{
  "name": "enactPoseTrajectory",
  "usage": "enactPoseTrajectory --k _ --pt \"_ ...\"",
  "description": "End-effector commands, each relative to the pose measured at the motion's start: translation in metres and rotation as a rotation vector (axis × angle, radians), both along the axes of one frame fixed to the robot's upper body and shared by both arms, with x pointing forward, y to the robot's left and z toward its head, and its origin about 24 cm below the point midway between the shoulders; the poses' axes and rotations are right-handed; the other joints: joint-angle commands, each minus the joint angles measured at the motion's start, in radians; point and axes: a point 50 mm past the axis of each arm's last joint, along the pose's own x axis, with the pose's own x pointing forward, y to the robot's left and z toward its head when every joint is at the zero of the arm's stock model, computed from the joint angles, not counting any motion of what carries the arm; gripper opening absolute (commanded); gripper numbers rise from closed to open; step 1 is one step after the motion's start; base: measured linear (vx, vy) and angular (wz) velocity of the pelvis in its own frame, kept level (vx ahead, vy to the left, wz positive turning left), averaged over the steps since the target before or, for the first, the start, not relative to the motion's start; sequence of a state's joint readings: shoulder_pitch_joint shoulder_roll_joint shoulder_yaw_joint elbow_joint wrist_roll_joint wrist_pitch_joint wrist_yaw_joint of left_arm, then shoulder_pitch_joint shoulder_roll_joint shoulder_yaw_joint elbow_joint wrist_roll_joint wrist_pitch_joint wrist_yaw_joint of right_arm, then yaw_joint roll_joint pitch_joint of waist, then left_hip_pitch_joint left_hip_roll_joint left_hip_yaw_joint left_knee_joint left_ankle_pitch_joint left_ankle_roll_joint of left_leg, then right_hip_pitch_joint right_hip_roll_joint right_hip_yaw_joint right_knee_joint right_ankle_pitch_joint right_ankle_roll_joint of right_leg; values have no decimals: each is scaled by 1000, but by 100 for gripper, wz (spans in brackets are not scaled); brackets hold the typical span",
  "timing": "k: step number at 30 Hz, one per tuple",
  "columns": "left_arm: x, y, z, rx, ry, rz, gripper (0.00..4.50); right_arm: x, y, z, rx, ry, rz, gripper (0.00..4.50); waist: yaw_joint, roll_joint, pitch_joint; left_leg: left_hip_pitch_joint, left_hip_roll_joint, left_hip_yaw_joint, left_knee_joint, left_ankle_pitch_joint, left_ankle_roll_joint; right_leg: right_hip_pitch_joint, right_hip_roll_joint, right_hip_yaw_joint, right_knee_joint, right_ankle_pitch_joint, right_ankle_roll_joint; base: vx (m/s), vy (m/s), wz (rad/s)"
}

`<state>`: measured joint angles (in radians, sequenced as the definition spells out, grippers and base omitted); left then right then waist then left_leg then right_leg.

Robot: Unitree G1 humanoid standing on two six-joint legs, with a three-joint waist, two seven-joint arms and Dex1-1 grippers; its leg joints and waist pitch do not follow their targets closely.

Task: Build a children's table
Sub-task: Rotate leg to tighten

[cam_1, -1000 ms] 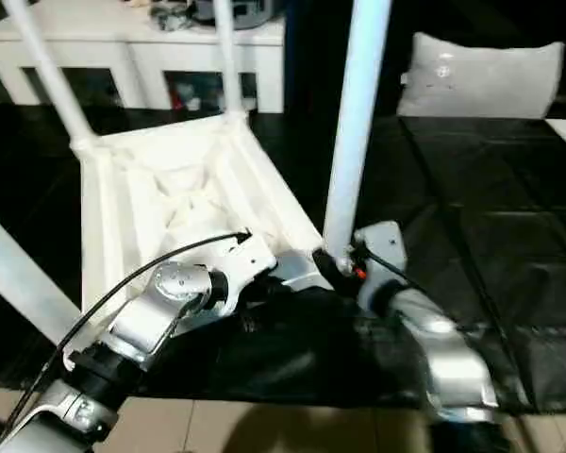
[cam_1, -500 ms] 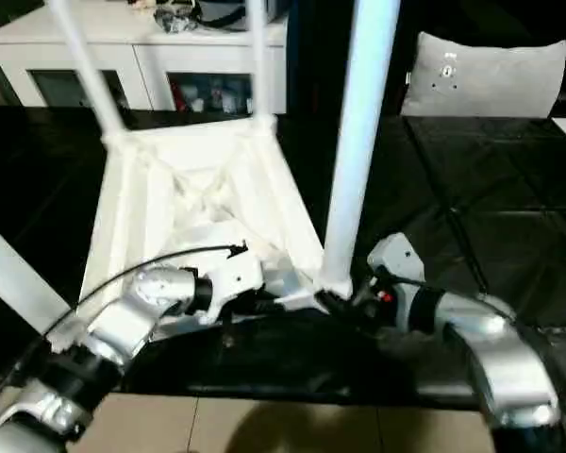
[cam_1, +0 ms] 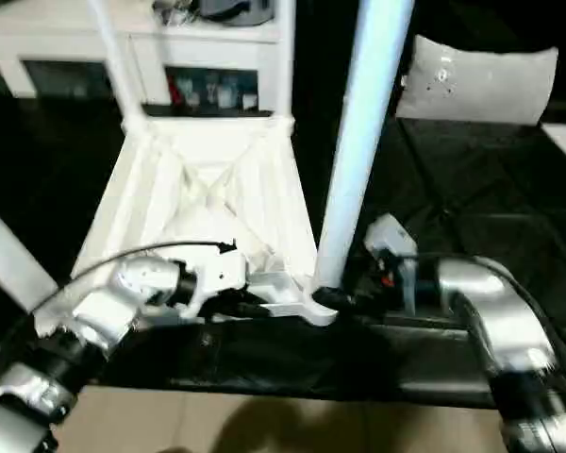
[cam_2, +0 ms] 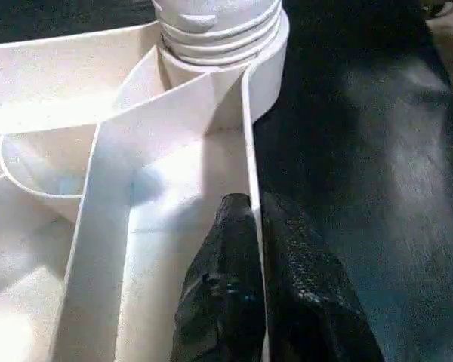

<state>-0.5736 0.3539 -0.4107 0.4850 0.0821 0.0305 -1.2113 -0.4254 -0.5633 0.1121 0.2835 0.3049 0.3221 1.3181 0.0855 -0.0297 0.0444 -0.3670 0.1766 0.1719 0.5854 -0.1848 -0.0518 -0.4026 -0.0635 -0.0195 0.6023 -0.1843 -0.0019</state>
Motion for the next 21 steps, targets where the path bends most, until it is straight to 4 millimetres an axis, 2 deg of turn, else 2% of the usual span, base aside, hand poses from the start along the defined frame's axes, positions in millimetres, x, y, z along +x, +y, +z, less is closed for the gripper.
enactPoseTrajectory --k 1,3,4,6,8,9,12,15,17,18,19,20,21 --pt "-3 7 -9 51 30 -17 0 1 5 1 8 6 38 293 -3 -12 -53 13 53 -9 -68 -206 55 36 -72 26 -75 -275 -199 0 0 0" --pt "0 11 -7 59 31 -12 0 2 11 -3 13 25 71 276 1 8 -54 15 52 -10 -70 -219 41 36 -71 28 -73 -245 -209 0 0 0" --pt "2 12 -6 63 31 -9 0 2 14 -5 19 32 84 269 -1 0 -54 13 50 -8 -69 -226 37 39 -69 27 -71 -225 -219 0 0 0" --pt "5 14 -5 63 33 -4 0 2 19 -7 31 39 96 245 2 2 -54 13 49 -8 -70 -229 31 42 -69 27 -70 -213 -227 0 0 0" --pt "8 14 -4 39 50 10 0 -1 24 -10 48 45 108 230 4 -2 -55 14 49 -7 -68 -225 28 44 -70 28 -69 -207 -229 0 0 0" --pt "8 13 -3 1 75 20 0 -3 28 -13 70 52 108 222 6 1 -55 14 50 -8 -68 -224 26 43 -72 29 -69 -214 -229 0 0 0" --pt "9 12 -5 -15 101 50 0 -9 38 -16 112 64 90 203 7 -5 -55 12 50 -7 -69 -214 26 45 -70 29 -68 -207 -228 0 0 0" --pt "9 12 -8 -9 110 79 0 -12 45 -18 135 56 59 200 7 -2 -52 12 49 -9 -72 -237 21 42 -73 31 -75 -273 -209 0 0 0" --pt "12 10 -10 -38 123 167 0 -9 57 -26 116 62 -83 198 3 6 -46 15 47 -13 -78 -280 3 36 -73 31 -84 -363 -185 0 0 0" --pt "13 9 -9 -47 123 186 0 -7 58 -27 106 57 -112 197 -1 4 -44 14 46 -14 -80 -298 -7 36 -71 31 -85 -396 -175 0 0 0" --pt "14 7 -9 -62 125 222 0 -5 62 -30 87 48 -166 197 -6 5 -40 19 44 -18 -82 -346 -24 29 -72 30 -93 -486 -151 0 0 0" --pt "18 4 -8 -85 121 286 0 0 67 -34 61 48 -262 196 -8 6 -39 21 42 -20 -82 -364 -34 27 -72 29 -95 -528 -138 0 0 0" --pt "20 3 -8 -95 119 319 0 2 69 -36 47 50 -313 196 -17 6 -35 23 38 -26 -83 -399 -46 22 -73 27 -105 -622 -103 0 0 0"
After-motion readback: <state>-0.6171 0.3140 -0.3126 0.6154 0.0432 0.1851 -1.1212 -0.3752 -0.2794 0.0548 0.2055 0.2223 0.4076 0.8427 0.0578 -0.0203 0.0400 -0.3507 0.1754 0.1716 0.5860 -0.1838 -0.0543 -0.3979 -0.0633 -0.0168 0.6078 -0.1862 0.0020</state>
